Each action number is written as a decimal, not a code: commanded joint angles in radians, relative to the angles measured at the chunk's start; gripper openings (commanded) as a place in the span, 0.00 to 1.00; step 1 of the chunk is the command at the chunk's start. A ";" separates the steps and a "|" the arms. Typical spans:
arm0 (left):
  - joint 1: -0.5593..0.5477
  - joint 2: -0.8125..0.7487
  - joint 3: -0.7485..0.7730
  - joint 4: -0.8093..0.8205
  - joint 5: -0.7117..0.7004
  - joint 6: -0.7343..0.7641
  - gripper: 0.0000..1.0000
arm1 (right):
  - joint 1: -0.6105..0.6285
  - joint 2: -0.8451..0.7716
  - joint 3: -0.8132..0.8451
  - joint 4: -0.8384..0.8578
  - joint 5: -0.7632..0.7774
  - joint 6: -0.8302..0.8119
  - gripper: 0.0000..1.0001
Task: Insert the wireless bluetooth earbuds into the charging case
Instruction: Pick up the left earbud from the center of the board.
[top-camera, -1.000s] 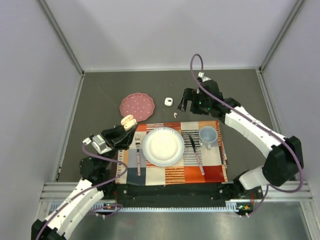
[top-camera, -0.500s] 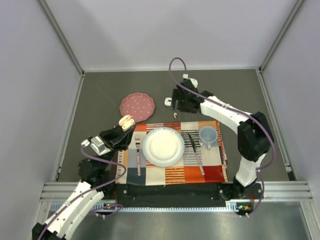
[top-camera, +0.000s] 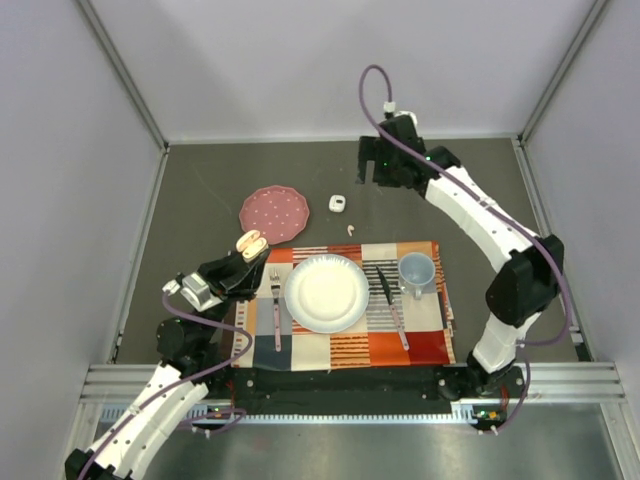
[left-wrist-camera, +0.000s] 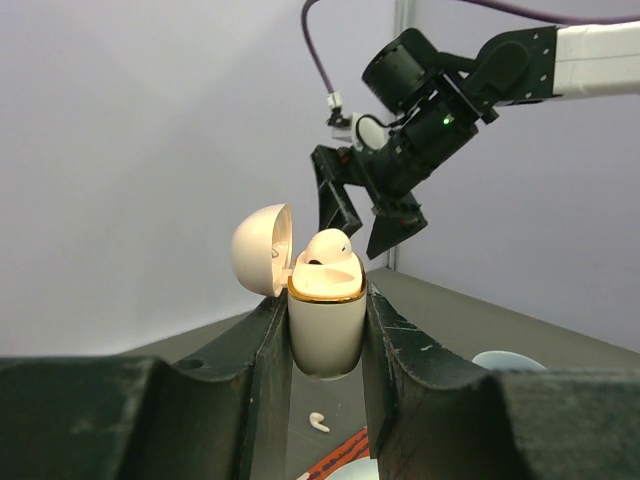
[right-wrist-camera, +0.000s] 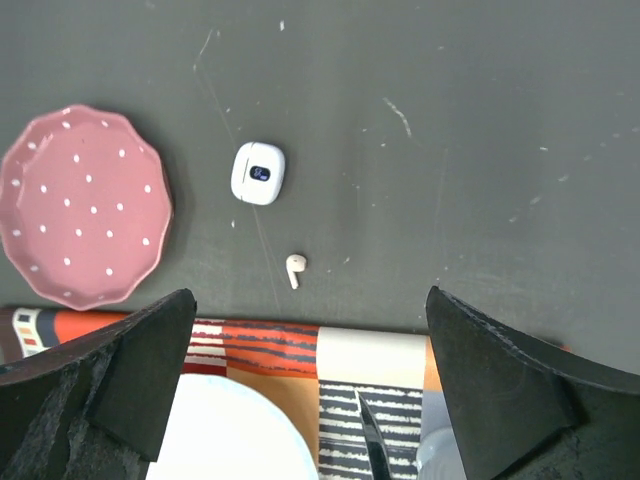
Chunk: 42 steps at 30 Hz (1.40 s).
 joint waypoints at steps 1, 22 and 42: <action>0.000 -0.009 0.006 0.024 -0.013 0.021 0.00 | -0.027 -0.060 -0.003 -0.045 -0.015 0.057 0.98; 0.000 -0.035 0.018 -0.039 -0.039 0.046 0.00 | 0.039 0.271 0.034 0.005 -0.038 0.214 0.75; 0.000 -0.022 0.021 -0.036 -0.044 0.046 0.00 | 0.087 0.378 0.056 0.034 -0.004 0.251 0.57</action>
